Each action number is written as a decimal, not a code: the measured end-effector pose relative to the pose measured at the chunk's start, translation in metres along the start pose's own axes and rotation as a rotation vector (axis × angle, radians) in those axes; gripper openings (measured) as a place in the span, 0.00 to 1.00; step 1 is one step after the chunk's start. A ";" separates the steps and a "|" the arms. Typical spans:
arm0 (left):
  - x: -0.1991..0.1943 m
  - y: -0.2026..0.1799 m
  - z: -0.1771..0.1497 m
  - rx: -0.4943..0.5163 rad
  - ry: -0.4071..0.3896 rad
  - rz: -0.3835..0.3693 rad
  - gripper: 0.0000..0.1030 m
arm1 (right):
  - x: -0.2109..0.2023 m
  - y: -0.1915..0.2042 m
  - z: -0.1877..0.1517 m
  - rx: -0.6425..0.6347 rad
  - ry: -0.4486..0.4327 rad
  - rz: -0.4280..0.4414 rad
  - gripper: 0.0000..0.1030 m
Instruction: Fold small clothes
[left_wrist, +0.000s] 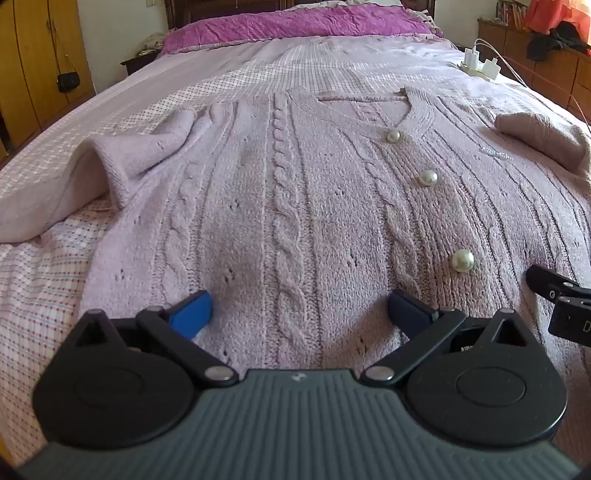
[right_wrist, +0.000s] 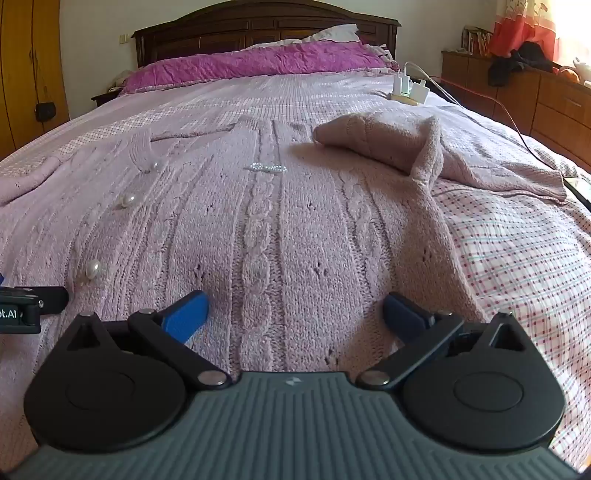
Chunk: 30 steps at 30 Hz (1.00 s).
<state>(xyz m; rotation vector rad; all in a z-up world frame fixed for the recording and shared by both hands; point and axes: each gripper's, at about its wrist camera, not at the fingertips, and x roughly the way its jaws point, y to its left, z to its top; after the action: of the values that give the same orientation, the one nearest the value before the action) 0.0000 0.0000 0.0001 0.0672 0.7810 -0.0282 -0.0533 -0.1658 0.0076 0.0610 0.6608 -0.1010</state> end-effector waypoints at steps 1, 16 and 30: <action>0.000 0.000 0.000 -0.001 -0.004 0.000 1.00 | 0.000 -0.001 0.000 0.002 0.001 0.001 1.00; -0.002 0.000 0.000 0.001 0.006 0.003 1.00 | -0.001 0.000 0.000 -0.012 -0.009 -0.009 1.00; -0.001 -0.001 0.000 0.003 0.003 0.004 1.00 | -0.001 0.000 0.000 -0.014 -0.012 -0.010 1.00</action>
<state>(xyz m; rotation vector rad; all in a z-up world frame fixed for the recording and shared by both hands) -0.0008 -0.0007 0.0012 0.0714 0.7838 -0.0258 -0.0541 -0.1655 0.0079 0.0434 0.6497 -0.1066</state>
